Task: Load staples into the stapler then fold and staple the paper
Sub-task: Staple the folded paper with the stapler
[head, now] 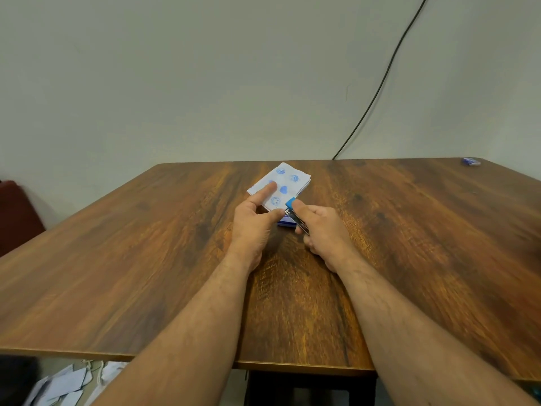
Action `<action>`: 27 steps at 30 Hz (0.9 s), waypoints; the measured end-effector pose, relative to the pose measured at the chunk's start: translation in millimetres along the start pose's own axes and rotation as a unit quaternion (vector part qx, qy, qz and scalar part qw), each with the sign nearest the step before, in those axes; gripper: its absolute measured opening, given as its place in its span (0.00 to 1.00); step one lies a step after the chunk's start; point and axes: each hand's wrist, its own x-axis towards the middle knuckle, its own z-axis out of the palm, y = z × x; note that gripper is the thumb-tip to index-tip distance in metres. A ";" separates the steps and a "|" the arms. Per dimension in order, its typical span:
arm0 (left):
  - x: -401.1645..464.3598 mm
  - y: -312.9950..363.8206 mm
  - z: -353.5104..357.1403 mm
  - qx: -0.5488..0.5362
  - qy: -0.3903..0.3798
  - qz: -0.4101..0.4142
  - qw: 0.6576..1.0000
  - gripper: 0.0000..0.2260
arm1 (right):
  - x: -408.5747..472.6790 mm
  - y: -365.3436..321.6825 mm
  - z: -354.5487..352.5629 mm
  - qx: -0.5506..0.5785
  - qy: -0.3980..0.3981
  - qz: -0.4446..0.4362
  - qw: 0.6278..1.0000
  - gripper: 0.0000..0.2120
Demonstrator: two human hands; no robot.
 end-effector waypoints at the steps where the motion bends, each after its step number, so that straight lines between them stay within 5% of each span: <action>1: 0.5 -0.2 0.0 0.000 0.000 -0.001 1.000 0.26 | 0.5 0.2 0.0 0.000 0.000 0.001 1.000 0.20; 27: -4.0 0.6 4.5 0.006 -0.062 -0.020 0.998 0.26 | 5.1 6.5 -5.4 0.090 -0.024 0.024 0.995 0.20</action>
